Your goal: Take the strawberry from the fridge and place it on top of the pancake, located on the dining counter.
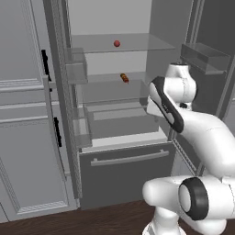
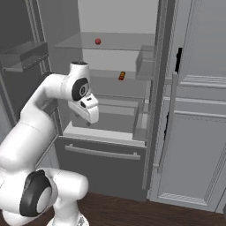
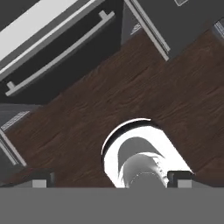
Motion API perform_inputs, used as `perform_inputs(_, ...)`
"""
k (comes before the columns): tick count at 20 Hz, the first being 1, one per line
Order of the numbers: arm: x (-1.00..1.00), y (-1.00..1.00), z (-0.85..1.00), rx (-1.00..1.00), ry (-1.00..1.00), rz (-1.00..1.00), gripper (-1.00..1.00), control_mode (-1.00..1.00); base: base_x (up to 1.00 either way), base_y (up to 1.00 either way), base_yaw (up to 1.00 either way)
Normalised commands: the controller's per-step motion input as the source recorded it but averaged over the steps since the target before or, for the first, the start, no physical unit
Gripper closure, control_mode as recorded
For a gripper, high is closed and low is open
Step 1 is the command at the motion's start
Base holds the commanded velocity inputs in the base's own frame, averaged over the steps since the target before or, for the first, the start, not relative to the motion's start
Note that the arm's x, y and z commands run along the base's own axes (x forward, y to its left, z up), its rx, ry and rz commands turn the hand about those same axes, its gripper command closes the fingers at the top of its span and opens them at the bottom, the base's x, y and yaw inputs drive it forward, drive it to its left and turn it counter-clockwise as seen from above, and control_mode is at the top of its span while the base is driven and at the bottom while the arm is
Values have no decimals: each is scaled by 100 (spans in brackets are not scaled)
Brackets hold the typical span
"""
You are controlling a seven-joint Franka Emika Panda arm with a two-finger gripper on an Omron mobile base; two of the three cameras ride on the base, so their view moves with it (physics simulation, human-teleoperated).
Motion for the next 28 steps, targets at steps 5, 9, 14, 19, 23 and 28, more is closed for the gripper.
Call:
perform_inputs(5, -62, 7, 9, -5, -9, 48, -100, -100, 0, 0, 0)
perform_inputs(9, -57, 46, 0, -6, -5, 27, -100, -100, 0, 0, 0)
perform_inputs(14, -11, 10, -4, -5, -1, 26, -100, -100, 0, 0, 0)
perform_inputs(19, -20, -7, -12, -2, -15, 28, -100, -100, 0, 0, 0)
perform_inputs(23, -18, 1, -22, 0, -9, 13, -100, -100, 0, 0, 0)
perform_inputs(28, -23, 6, -9, -1, -10, 0, -100, -100, 0, 0, 0)
